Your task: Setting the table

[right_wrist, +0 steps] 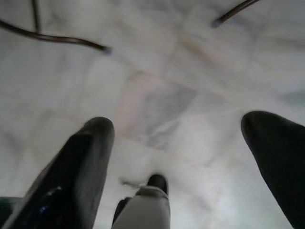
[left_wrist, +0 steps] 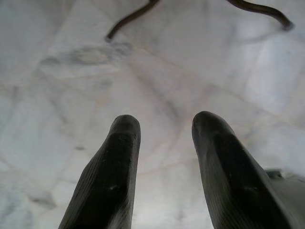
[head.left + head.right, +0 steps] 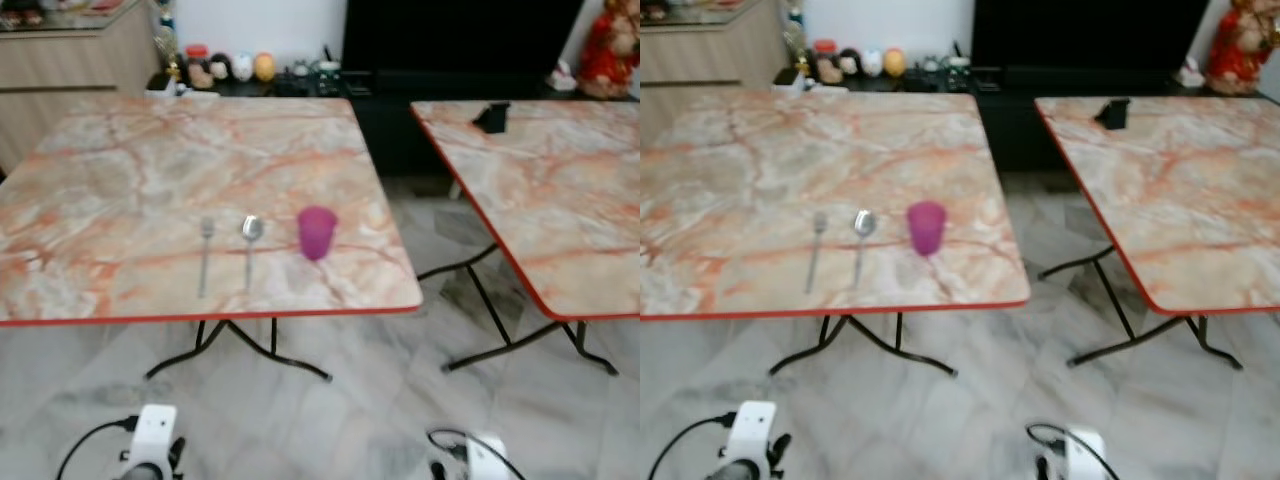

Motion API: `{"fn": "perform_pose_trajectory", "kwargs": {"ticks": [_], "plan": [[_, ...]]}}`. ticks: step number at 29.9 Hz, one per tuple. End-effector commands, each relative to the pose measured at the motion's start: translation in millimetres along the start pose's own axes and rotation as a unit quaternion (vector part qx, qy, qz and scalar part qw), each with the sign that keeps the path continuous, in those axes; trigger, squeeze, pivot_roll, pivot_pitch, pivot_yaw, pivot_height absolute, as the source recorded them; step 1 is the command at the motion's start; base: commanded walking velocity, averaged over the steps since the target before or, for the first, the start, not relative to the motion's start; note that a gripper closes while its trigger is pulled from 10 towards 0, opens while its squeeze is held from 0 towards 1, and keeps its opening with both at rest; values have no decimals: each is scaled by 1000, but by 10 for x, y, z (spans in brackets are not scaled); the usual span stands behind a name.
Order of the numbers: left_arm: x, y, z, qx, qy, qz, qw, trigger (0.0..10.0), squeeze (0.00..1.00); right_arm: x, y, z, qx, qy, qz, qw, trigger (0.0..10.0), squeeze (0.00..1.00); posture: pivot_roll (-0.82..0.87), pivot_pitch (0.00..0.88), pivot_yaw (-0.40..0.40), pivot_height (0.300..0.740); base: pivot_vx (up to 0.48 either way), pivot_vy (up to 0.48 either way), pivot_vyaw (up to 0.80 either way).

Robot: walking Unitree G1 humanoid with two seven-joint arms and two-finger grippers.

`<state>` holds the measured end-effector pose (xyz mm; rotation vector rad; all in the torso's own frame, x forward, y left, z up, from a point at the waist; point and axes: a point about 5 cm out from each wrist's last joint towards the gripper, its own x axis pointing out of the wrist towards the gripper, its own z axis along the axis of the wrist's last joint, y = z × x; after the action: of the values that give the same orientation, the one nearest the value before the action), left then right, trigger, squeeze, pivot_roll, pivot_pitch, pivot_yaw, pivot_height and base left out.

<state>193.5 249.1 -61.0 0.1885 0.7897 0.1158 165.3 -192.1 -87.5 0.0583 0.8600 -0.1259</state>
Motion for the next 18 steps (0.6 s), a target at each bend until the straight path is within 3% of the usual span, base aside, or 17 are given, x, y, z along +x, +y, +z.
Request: {"fn": "perform_pose_trajectory", "kwargs": {"ticks": [1,15,18], "plan": [[10,-65,12,-4,2,-6,1000,10000,0,-33,-111,-77,1,11,-14,1000,10000,0,-3,0,-9,740,0,307,0],[9,-62,13,-7,-1,-1,1000,10000,0,-31,-119,-70,-10,11,-14,1000,10000,0,1,0,-13,740,0,312,0],[2,-62,-8,-9,1,0,1000,10000,0,-29,-121,-65,-13,11,-13,1000,10000,0,1,0,-15,740,0,312,704]]}}
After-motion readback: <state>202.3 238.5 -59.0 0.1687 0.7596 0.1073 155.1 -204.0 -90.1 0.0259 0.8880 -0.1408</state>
